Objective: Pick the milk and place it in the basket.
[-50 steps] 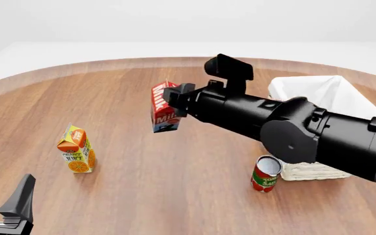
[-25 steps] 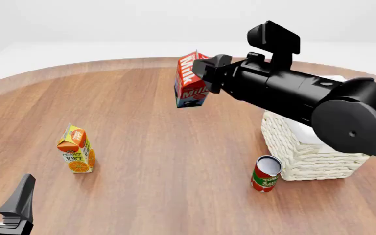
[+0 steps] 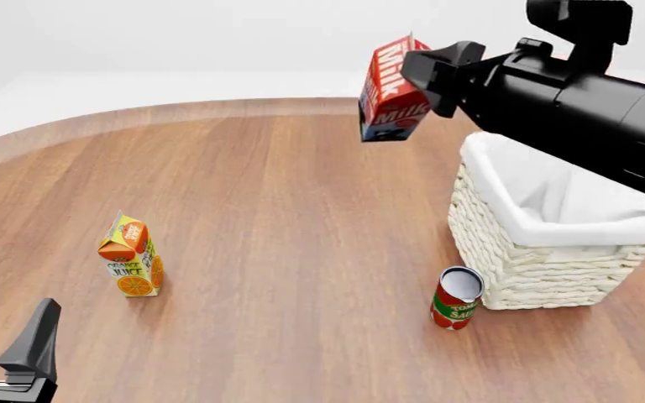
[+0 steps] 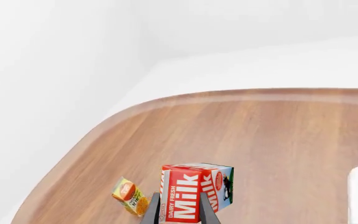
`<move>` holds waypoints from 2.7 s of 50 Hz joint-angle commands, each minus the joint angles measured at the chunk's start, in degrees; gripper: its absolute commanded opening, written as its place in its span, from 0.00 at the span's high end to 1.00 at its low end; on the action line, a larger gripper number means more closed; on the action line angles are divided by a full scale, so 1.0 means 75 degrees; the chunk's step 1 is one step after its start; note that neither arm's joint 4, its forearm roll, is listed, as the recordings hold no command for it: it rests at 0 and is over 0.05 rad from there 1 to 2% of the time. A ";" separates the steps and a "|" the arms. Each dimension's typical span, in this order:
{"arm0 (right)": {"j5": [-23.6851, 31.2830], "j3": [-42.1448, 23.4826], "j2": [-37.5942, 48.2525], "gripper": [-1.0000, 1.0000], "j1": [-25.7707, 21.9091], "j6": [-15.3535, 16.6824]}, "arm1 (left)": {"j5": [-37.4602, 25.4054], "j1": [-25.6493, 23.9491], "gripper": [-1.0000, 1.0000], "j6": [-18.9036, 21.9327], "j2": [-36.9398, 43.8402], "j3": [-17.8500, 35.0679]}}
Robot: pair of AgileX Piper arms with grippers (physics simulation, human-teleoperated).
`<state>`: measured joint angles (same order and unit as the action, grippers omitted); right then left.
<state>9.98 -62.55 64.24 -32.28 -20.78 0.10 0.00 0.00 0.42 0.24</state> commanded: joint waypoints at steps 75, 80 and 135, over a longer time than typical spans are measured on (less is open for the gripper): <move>0.0144 0.0598 -0.1092 1.00 0.3475 0.0353 | 0.0000 0.0000 0.00 0.0000 0.0000 0.0000; -0.0062 0.0737 -0.0936 1.00 0.3637 0.0341 | 0.0000 0.0000 0.00 0.0000 0.0000 0.0000; -0.0544 0.1320 -0.0107 1.00 0.4812 0.0616 | 0.0000 0.0000 0.00 0.0000 0.0000 0.0000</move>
<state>7.75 -52.77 62.70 2.25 -15.77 0.10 0.00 0.00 0.42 0.24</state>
